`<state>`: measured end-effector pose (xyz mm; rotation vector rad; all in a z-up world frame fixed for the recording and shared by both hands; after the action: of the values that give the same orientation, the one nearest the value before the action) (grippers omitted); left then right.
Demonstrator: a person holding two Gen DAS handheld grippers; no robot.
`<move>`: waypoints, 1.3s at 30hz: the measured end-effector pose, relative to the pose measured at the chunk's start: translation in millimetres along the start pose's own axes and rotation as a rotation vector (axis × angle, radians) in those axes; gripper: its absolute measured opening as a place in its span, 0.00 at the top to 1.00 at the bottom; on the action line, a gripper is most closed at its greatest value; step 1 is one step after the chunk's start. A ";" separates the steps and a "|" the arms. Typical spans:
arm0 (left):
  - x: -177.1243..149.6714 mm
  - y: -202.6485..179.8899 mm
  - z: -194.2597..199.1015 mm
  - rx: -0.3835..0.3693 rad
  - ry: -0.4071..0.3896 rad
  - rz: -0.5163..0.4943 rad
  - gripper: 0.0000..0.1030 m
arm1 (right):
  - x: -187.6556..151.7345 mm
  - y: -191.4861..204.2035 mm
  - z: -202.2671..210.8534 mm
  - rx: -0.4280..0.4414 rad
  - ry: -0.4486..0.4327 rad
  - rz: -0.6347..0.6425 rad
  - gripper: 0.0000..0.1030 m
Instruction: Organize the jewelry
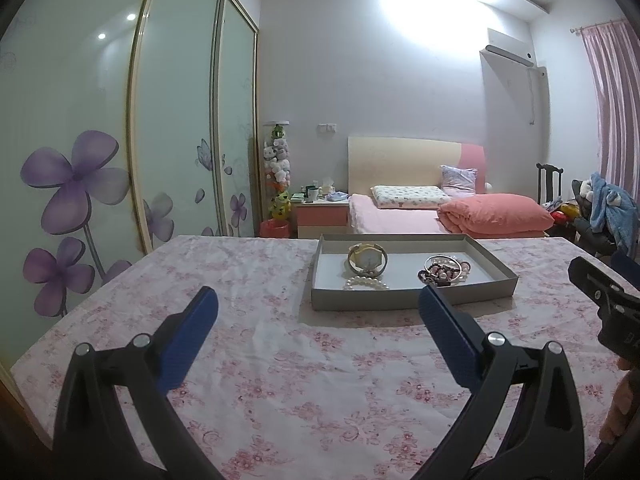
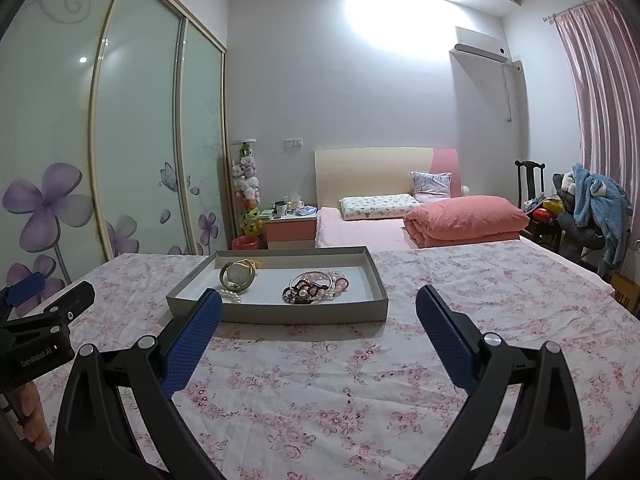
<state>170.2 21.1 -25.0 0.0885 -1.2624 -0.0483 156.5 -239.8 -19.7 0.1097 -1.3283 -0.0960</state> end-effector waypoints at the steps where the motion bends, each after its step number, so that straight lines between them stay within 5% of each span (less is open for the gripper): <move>1: 0.0 -1.0 0.0 -0.004 -0.001 0.000 0.05 | -0.2 0.2 0.0 0.001 0.001 0.000 0.06; 39: 0.4 -9.5 2.4 -0.031 -0.004 0.001 0.05 | -4.1 4.3 -1.0 0.006 0.008 -0.006 0.06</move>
<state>168.1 11.5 -24.8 0.0612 -1.2649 -0.0675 156.6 -235.0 -23.3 0.1190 -1.3209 -0.0961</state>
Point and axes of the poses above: each gripper's, at about its wrist camera, not at the fingertips, and z roughly against the way its jaws point, y to its left, x to its top, the point moved 10 cm from there along -z, roughly the way its jaws point, and after that the axes turned 4 degrees about -z, right-handed, at the moved point
